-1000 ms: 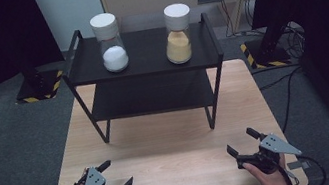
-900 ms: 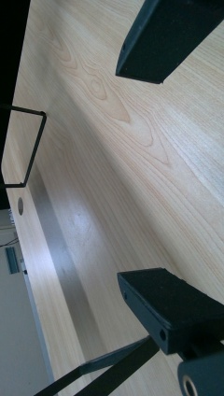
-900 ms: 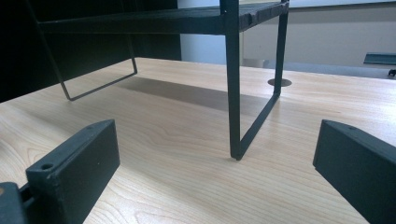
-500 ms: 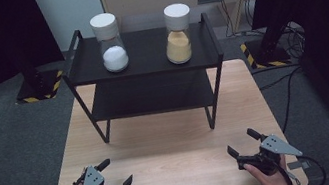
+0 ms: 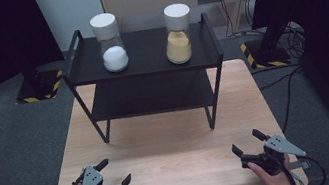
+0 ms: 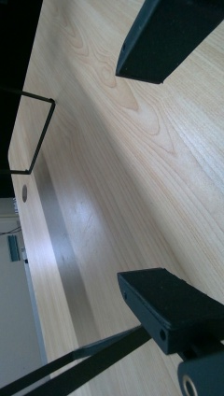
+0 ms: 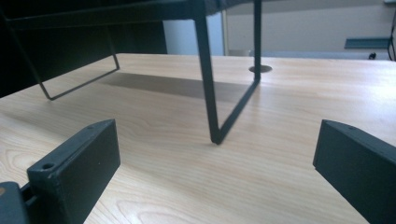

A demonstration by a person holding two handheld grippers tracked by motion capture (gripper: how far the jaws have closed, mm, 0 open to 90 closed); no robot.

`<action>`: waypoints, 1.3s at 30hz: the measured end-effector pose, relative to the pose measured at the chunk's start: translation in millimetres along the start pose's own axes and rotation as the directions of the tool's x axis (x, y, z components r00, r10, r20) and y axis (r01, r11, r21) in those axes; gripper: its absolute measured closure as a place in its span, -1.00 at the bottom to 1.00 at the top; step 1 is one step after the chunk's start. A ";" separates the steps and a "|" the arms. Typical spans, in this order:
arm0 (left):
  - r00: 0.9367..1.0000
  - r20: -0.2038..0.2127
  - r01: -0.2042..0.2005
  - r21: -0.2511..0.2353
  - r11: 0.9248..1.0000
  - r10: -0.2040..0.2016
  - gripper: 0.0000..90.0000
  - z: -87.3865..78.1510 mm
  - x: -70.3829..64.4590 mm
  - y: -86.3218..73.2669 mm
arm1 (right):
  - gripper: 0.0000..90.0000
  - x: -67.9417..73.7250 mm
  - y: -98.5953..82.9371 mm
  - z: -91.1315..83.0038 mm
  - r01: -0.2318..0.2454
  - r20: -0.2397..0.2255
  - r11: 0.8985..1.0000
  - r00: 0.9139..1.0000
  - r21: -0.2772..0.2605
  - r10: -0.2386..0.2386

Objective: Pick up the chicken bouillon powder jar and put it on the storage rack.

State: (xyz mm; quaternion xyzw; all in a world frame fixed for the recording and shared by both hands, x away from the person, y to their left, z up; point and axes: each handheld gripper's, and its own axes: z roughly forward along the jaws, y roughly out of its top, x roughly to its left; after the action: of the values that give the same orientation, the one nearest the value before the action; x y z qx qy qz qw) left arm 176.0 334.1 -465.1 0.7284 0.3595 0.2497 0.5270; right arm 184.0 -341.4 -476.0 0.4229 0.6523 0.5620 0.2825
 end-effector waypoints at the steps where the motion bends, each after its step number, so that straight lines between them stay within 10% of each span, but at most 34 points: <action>1: 1.000 -0.002 0.000 -0.001 1.000 0.000 -0.95 0.0 0.4 0.1 | -0.97 -1.1 -0.5 -0.9 -0.002 0.000 1.000 1.000 0.002 0.002; 39: 1.000 -0.002 0.006 -0.003 1.000 -0.006 -0.95 7.3 1.3 2.5 | -0.97 8.1 -1.6 -4.9 0.031 -0.022 0.999 0.999 0.024 -0.031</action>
State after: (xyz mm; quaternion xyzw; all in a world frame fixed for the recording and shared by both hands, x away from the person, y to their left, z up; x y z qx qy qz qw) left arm 182.9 330.3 -465.0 0.7263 0.3618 0.2492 0.5287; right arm 175.5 -336.9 -475.7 0.4100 0.6685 0.5542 0.2791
